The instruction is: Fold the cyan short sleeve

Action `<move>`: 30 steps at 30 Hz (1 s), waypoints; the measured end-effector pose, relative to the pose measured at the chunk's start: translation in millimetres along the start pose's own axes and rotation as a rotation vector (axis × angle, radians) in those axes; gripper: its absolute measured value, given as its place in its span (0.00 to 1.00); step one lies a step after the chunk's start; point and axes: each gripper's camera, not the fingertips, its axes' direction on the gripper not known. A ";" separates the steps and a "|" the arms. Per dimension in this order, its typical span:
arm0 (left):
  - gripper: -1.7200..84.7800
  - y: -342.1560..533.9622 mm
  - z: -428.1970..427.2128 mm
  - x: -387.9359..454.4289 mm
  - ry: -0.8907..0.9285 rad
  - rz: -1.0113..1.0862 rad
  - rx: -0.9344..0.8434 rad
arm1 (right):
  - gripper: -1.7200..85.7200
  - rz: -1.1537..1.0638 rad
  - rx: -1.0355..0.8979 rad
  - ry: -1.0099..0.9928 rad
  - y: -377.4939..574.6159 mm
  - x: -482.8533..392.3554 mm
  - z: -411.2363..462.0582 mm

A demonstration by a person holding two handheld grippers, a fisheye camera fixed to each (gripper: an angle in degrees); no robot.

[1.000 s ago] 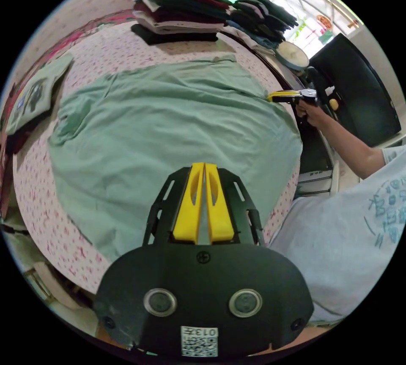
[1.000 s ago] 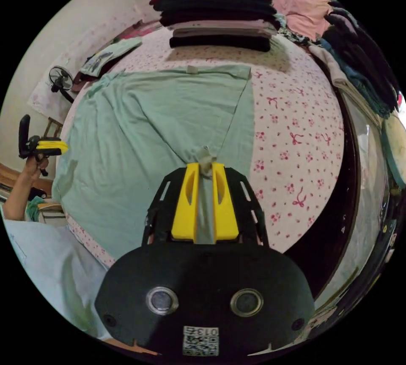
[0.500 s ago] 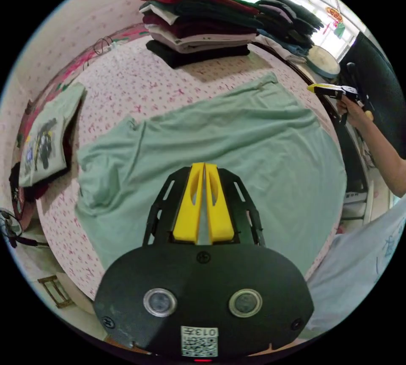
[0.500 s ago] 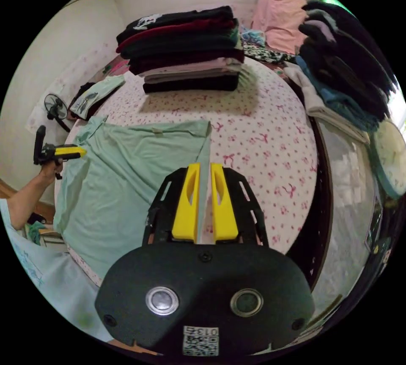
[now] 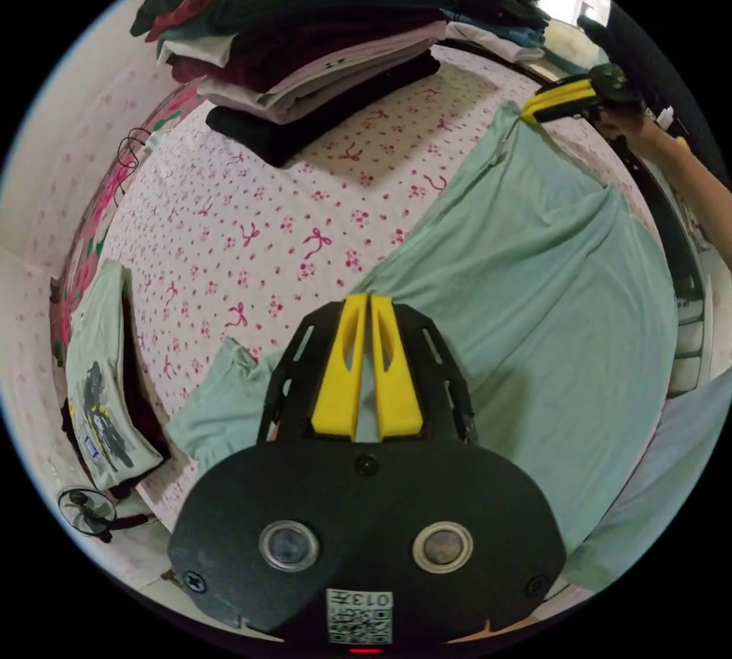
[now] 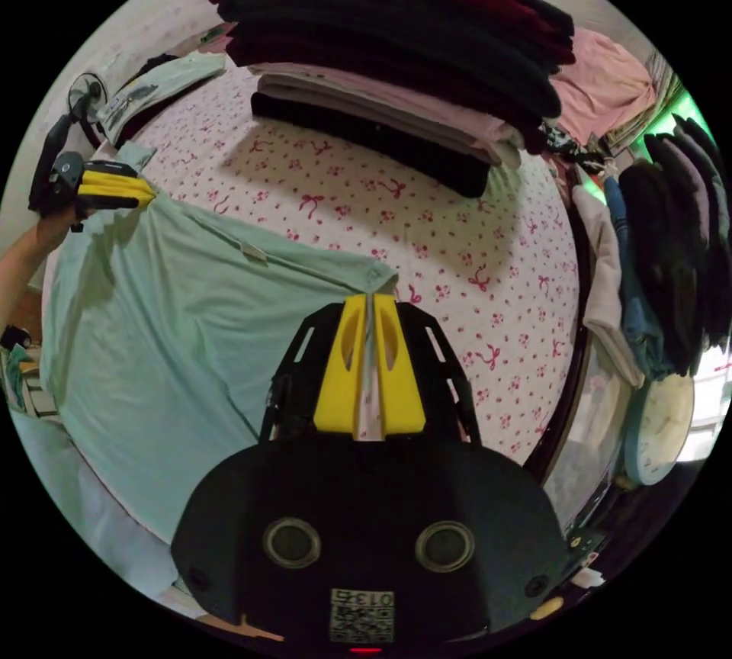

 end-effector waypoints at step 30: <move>0.02 114.1 -82.6 194.1 0.192 0.148 0.121 | 0.05 0.374 0.017 -0.156 226.8 -24.2 -68.4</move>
